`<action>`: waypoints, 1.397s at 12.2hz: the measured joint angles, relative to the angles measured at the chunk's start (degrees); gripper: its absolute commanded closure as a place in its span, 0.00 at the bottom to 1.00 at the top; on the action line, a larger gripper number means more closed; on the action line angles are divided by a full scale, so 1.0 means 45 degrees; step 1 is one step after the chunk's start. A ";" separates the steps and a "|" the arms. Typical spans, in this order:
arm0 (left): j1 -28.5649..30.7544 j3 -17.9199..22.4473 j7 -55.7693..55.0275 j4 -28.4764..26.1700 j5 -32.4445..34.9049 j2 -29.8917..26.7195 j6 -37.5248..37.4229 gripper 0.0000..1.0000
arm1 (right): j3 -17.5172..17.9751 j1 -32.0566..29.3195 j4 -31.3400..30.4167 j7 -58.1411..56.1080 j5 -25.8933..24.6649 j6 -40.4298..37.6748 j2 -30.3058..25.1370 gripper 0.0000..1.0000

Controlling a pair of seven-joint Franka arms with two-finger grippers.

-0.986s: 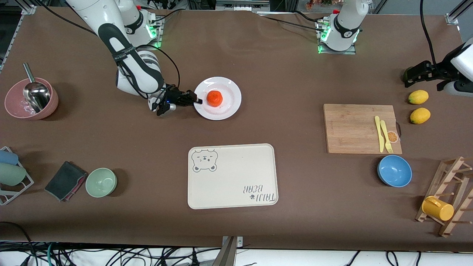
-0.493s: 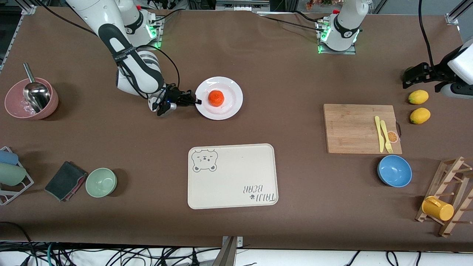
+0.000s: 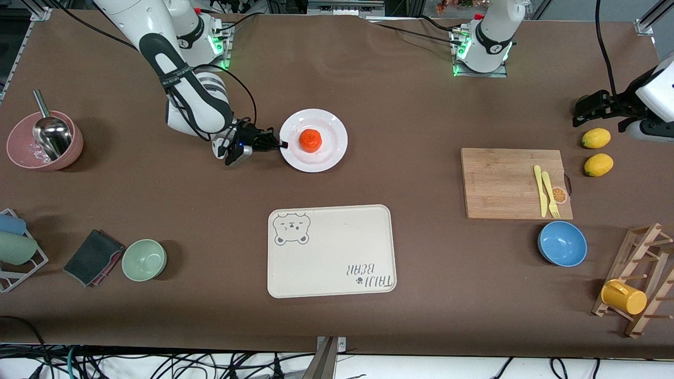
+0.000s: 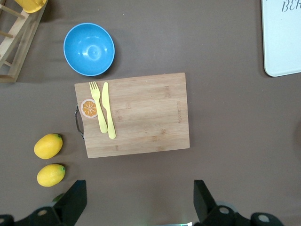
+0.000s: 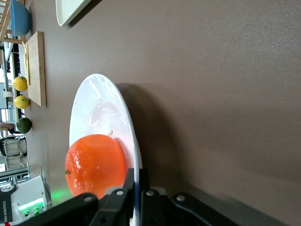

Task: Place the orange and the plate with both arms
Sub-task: 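Slide the plate with the right gripper onto the bear tray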

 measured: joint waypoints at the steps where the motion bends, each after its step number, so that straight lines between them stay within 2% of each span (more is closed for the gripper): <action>1: -0.0001 -0.0015 0.0000 0.0000 0.0000 0.0009 0.0000 0.00 | 0.0001 0.0000 0.0004 -0.0011 0.0000 -0.0006 -0.0010 1.00; 6: -0.0001 -0.0018 0.0000 0.0000 0.0000 0.0020 -0.0006 0.00 | 0.0002 -0.0022 0.0577 0.0102 0.0020 0.0029 -0.0077 1.00; 8: -0.0001 -0.0018 0.0000 0.0001 0.0000 0.0023 -0.0049 0.00 | -0.0026 -0.0085 0.1361 0.0604 0.0026 0.0037 -0.0035 1.00; 11: -0.0001 -0.0018 0.0001 0.0008 0.0000 0.0033 -0.0076 0.00 | -0.0082 -0.0100 0.3355 0.2360 -0.0197 0.0039 0.0550 1.00; 13: -0.0001 -0.0018 0.0001 0.0019 0.0000 0.0045 -0.0087 0.00 | -0.0157 -0.0101 0.5255 0.3814 -0.1101 0.0059 0.1749 1.00; 17: -0.0002 -0.0030 0.0001 0.0032 0.0000 0.0068 -0.0100 0.00 | -0.0550 -0.0187 0.9052 0.6254 -0.4008 0.0214 0.4843 1.00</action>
